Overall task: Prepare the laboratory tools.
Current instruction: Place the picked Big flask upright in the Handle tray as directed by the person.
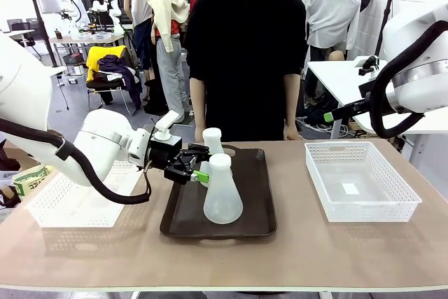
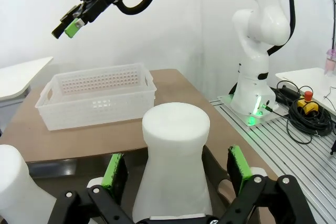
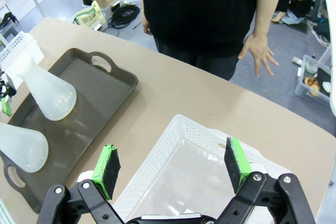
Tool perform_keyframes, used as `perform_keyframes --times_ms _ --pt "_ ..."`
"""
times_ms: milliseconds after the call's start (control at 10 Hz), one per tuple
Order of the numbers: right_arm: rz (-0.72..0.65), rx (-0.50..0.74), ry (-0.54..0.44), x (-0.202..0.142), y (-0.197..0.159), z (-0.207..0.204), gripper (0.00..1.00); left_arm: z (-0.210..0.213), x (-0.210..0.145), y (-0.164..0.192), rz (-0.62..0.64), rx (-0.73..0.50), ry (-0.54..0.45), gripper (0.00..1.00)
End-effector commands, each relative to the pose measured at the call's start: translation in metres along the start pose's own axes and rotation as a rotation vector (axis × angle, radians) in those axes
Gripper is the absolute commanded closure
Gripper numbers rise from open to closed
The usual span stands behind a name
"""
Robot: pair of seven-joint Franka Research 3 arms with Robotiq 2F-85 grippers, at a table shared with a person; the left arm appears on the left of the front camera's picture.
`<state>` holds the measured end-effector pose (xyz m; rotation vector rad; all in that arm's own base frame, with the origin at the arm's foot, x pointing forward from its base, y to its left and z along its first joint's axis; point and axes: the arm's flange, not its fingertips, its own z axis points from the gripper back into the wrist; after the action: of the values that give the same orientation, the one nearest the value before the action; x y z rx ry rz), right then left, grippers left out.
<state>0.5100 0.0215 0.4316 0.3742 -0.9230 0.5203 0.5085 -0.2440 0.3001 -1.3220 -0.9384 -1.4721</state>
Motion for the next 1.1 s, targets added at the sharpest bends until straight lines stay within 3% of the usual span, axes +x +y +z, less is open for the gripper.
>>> perform_keyframes --times_ms 0,1000 --pt "0.004 -0.002 0.008 0.0003 -0.0010 0.0012 0.00 0.0008 0.0005 -0.0002 -0.003 -0.007 -0.012 0.00" --pt "0.004 -0.002 0.008 0.0003 -0.0010 0.0012 0.00 0.0008 0.0005 -0.0002 -0.003 -0.007 -0.012 0.00"
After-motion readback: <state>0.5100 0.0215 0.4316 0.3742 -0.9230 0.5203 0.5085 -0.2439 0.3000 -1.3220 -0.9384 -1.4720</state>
